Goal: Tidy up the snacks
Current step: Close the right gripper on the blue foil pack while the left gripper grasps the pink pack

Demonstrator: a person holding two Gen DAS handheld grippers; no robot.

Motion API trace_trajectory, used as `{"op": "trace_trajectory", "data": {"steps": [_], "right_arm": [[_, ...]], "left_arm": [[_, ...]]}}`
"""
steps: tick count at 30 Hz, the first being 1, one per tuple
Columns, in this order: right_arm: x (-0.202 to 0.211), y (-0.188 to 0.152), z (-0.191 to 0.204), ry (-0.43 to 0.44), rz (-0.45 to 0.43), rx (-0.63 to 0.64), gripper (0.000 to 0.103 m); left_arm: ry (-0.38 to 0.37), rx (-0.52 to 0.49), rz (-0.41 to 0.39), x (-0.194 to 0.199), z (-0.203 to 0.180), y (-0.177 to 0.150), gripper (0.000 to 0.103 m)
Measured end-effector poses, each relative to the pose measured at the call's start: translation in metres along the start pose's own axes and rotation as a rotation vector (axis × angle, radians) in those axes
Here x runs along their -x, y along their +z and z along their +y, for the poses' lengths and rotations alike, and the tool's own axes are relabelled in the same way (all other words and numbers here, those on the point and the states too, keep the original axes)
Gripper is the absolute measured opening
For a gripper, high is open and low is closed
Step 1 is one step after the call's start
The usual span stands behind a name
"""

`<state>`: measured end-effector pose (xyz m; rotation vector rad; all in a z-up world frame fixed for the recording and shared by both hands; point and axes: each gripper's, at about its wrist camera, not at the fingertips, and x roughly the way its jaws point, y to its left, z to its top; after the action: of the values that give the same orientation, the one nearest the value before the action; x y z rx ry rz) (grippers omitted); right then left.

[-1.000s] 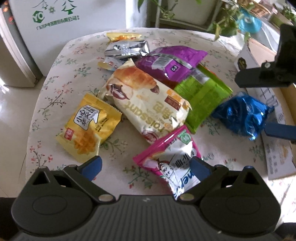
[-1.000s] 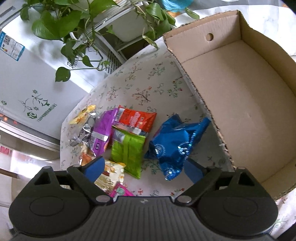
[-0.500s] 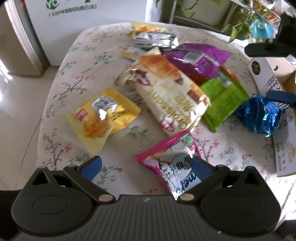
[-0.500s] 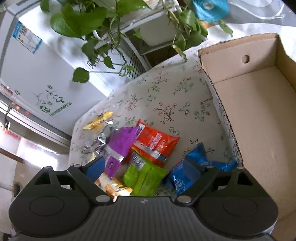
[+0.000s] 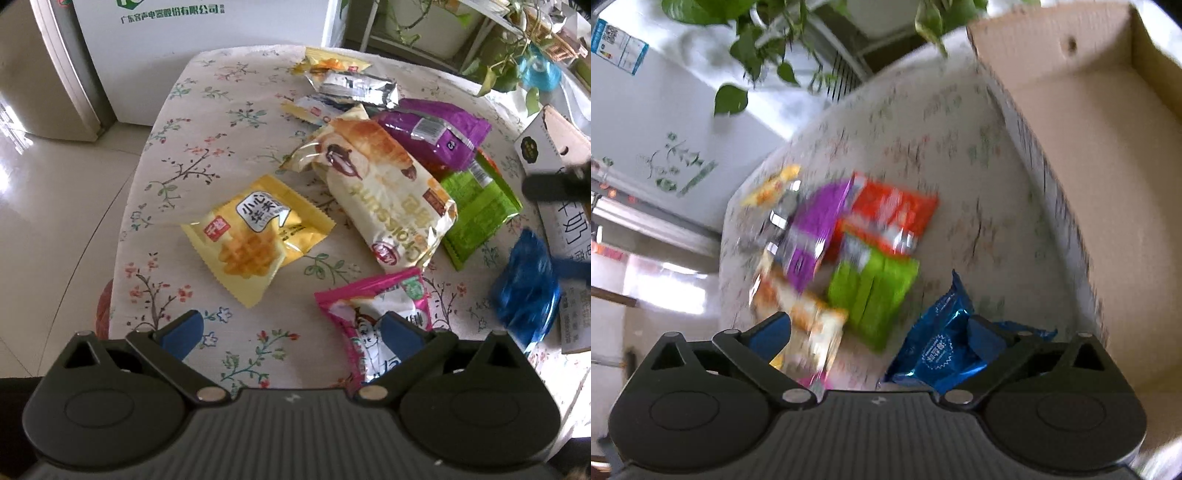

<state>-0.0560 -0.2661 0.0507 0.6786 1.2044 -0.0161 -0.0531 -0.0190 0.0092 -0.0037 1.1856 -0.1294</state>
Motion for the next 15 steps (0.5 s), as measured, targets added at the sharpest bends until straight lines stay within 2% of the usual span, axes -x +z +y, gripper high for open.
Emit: {"op": "trace_trajectory", "data": {"steps": [3, 5, 10, 13, 15], "right_arm": [[0.004, -0.018, -0.004, 0.084, 0.077, -0.031, 0.103], [0.012, -0.029, -0.004, 0.078, 0.068, -0.016, 0.103], [0.027, -0.049, 0.010, -0.121, -0.034, 0.172, 0.103], [0.020, -0.059, 0.019, -0.214, -0.038, 0.282, 0.101], [0.017, -0.061, 0.018, -0.234, -0.026, 0.314, 0.098]], "left_arm": [[0.006, -0.001, -0.015, 0.004, 0.004, -0.004, 0.102], [0.000, 0.012, -0.017, 0.006, 0.005, -0.008, 0.102], [-0.028, 0.017, -0.027, 0.010, 0.001, -0.017, 0.102], [-0.039, -0.010, -0.050, 0.012, -0.010, -0.020, 0.102], [-0.052, -0.038, -0.065, 0.011, -0.019, -0.020, 0.102]]}}
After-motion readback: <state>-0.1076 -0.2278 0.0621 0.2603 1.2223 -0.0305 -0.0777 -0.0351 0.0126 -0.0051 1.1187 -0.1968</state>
